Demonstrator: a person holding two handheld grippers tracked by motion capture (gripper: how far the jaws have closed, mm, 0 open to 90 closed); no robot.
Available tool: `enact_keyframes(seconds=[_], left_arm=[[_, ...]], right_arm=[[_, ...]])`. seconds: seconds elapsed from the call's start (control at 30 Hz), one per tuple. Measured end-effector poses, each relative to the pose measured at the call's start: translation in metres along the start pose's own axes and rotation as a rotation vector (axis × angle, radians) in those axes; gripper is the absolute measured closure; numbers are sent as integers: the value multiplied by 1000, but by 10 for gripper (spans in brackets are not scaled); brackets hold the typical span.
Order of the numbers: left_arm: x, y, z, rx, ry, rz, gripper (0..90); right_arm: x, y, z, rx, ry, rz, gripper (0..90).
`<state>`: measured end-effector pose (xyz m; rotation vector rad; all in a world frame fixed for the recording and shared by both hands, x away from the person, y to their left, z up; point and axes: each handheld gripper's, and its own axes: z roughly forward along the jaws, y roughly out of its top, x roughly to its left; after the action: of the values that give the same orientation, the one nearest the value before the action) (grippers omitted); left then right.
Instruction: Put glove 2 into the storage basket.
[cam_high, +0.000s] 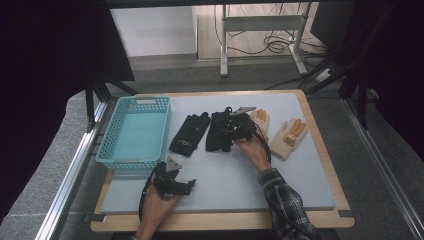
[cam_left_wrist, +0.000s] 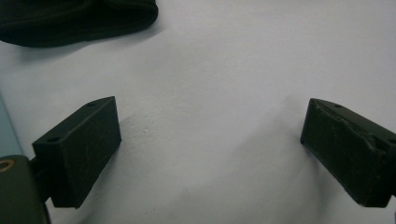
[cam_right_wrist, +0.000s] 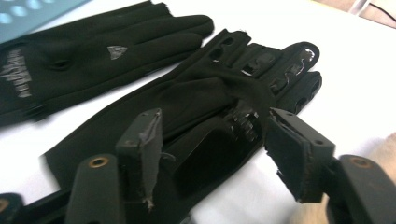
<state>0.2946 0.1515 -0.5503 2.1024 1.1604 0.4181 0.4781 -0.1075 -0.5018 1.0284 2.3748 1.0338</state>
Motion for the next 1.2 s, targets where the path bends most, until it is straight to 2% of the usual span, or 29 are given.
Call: enact_keyframes(seconds=[0.13,0.2,0.23,0.27,0.33,0.37,0.4,0.43,0.5,0.67,0.87,0.9,1.03,1.07,1.1,1.13,1.17,1.2], left_arm=[[0,0,0,3,0,3,52],[0,0,0,-1,-1,-1,53],[0,0,0,-1,-1,-1,52],[0,0,0,-1,-1,-1,52],[0,0,0,-1,0,-1,52],[0,0,0,-1,0,-1,52],[0,0,0,-1,0,-1,53],[0,0,0,-1,0,-1,52],[0,0,0,-1,0,-2,52],[0,0,0,3,1,2,53],[0,0,0,0,1,0,53],[0,0,0,1,0,0,52],[0,0,0,1,0,1,53],[0,0,0,1,0,1,53],[0,0,0,0,0,1,52],[0,0,0,0,0,1,53],[0,0,0,-2,0,0,53],[0,0,0,-1,-1,0,52]], right_arm=[[-4,-1,20,33,-17,0,294],[-3,-3,30,61,-33,-16,292],[-3,-3,32,56,-29,-13,301],[-4,-3,33,60,-9,4,375],[-4,-3,33,63,5,13,411],[-4,-3,33,64,7,15,458],[-4,-3,33,64,7,15,458],[-3,-3,31,68,28,20,629],[-2,-3,30,70,54,22,725],[-2,-3,26,61,76,23,799],[0,2,10,40,97,23,808],[3,6,-2,20,117,24,808],[9,12,-25,-10,150,5,807],[9,12,-25,-10,150,5,807],[13,13,-39,-35,179,23,806],[13,13,-39,-35,179,23,806],[18,12,-53,-51,210,31,805],[21,10,-60,-54,214,22,804]])
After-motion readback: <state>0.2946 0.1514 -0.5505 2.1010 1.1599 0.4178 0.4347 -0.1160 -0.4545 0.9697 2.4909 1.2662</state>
